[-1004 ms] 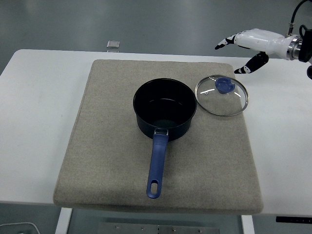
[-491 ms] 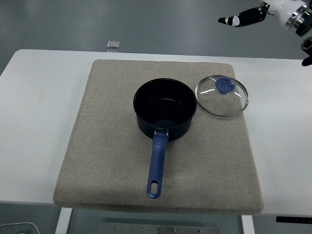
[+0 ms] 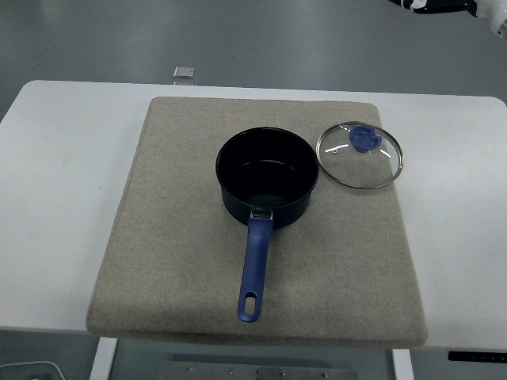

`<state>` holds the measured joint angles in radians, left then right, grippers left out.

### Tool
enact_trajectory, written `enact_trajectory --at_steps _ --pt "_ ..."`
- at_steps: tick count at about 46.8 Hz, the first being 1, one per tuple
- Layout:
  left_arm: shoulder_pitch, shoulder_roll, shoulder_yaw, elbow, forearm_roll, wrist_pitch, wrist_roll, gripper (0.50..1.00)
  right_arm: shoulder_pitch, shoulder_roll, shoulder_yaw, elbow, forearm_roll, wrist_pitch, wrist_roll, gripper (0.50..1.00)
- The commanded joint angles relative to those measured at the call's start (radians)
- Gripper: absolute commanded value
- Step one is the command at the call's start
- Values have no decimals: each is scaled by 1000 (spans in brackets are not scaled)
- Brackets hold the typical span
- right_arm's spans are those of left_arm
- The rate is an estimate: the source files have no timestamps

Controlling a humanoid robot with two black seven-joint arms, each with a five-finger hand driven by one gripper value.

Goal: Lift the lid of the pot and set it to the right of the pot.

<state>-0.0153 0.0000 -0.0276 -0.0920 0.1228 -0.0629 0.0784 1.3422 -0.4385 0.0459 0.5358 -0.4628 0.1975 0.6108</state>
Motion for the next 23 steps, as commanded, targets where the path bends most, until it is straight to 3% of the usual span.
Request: enact_trajectory --at_steps 1,11,23 --pt "0 0 0 0 0 0 0 1000 -18 0 0 -13 4 17 0 864" --pt "0 0 0 0 0 0 0 1000 -41 1 0 -17 101 71 0 891" --pt "0 0 0 0 0 0 0 1000 -92 18 0 -16 250 76 0 895"
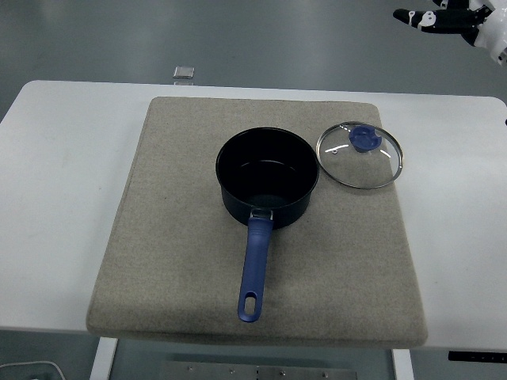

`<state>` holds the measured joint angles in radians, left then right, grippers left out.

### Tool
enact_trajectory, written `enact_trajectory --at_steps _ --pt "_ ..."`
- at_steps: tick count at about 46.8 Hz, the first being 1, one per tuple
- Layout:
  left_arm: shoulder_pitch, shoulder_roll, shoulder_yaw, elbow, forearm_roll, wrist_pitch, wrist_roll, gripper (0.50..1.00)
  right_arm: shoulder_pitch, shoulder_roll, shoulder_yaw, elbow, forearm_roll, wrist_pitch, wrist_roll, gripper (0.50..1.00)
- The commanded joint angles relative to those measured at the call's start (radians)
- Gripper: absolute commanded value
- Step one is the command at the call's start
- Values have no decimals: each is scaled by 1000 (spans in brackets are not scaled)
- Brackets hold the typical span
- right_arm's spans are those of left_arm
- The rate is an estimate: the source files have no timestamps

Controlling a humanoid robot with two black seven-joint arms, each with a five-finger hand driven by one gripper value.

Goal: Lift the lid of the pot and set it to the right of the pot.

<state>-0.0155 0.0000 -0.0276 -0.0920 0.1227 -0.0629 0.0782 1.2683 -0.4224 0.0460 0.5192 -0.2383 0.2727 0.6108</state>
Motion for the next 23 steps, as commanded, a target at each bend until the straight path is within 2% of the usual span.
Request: enact_trajectory --at_steps 1,13,23 --pt "0 0 0 0 0 0 0 1000 -23 2 1 1 34 2 0 895" --pt "0 0 0 0 0 0 0 1000 -76 17 2 1 89 34 0 901" --pt "0 0 0 0 0 0 0 1000 -116 33 3 1 88 33 0 901"
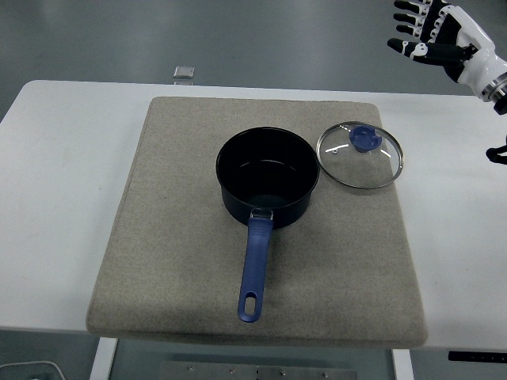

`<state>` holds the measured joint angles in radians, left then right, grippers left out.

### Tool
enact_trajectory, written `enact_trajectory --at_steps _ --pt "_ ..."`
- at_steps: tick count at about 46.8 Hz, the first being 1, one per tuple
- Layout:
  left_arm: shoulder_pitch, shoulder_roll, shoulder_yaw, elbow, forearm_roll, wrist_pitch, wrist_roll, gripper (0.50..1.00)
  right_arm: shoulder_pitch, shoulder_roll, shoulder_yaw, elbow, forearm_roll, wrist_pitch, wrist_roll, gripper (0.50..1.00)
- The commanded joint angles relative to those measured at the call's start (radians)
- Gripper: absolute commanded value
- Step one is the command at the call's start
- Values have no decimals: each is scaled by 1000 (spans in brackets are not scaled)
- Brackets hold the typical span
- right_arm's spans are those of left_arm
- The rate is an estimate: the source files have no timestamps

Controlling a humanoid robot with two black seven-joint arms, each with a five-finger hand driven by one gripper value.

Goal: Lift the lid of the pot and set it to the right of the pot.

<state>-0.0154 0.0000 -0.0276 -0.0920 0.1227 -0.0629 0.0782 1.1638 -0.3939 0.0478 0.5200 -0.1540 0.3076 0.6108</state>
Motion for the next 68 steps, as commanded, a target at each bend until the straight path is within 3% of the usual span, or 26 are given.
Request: enact_trajectory --at_steps 1,26,68 --pt "0 0 0 0 0 0 0 1000 -16 4 1 0 8 -2 0 901" --pt "0 0 0 0 0 0 0 1000 -53 46 9 0 247 -12 0 905" --pt "0 0 0 0 0 0 0 1000 -70 53 11 -20 238 -59 0 907"
